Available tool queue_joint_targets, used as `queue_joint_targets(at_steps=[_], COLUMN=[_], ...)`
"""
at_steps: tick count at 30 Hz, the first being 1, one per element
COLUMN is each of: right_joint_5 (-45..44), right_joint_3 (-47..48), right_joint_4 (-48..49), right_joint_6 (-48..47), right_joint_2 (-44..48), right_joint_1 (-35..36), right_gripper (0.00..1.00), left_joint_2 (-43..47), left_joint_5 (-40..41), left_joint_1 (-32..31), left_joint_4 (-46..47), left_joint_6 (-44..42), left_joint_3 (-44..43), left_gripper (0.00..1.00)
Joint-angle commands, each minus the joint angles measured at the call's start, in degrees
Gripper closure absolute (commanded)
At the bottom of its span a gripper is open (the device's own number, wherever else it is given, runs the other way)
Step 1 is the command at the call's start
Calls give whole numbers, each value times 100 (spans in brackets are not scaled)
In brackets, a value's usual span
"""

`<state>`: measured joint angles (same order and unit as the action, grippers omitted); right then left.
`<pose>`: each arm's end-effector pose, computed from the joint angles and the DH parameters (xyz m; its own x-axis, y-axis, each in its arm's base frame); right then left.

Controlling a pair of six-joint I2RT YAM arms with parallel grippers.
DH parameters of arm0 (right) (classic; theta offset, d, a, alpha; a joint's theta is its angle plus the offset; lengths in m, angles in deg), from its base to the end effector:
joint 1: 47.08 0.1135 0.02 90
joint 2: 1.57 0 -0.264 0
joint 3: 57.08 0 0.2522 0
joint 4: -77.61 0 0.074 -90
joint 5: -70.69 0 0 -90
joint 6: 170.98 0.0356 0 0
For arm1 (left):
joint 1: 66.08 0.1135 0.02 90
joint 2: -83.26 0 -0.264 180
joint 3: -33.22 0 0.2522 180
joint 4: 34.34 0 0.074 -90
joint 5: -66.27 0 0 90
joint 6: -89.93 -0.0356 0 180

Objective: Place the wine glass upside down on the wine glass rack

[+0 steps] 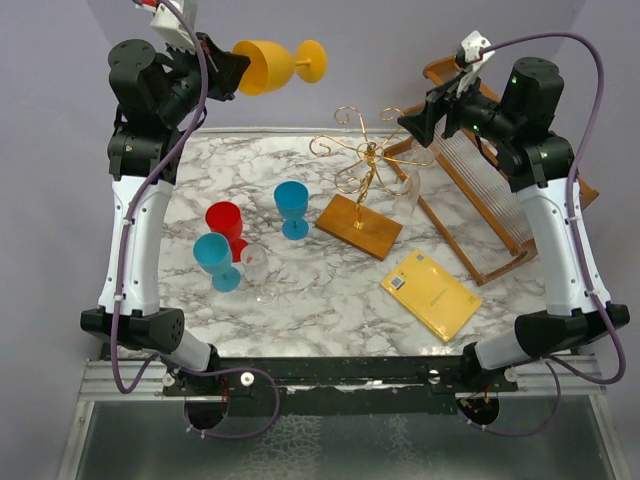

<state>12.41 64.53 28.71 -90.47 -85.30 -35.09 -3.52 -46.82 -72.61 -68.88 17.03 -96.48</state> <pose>0.2823 0.0791 0.5108 -0.0721 -0.1587 -0.9847 -0.7030 0.7084 -0.0627 0.2920 -0.0475 0.5644 -0.0057 -0.2716 -0.9624 0.5110 0.8265 -0.2363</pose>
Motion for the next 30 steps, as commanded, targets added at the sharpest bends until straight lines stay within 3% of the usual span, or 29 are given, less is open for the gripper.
queue_joint_targets(at_steps=[1,13,30], right_joint_5=[650,772,78], right_joint_3=[295,676,638], right_joint_4=[810,1320,1529], right_joint_6=[1145,1968,2820], right_joint_2=[-294,-830,-947], right_joint_1=[-2,435,445], right_gripper=[21,27,75], left_joint_2=[-29,-353,-344], left_joint_5=[-1039,-1004,-1092], left_joint_1=[-117,-850,-1064], left_joint_4=[855,1033,1151], left_joint_6=[1141,1042,922], left_joint_3=[4,37,165], left_gripper=[100,100,100])
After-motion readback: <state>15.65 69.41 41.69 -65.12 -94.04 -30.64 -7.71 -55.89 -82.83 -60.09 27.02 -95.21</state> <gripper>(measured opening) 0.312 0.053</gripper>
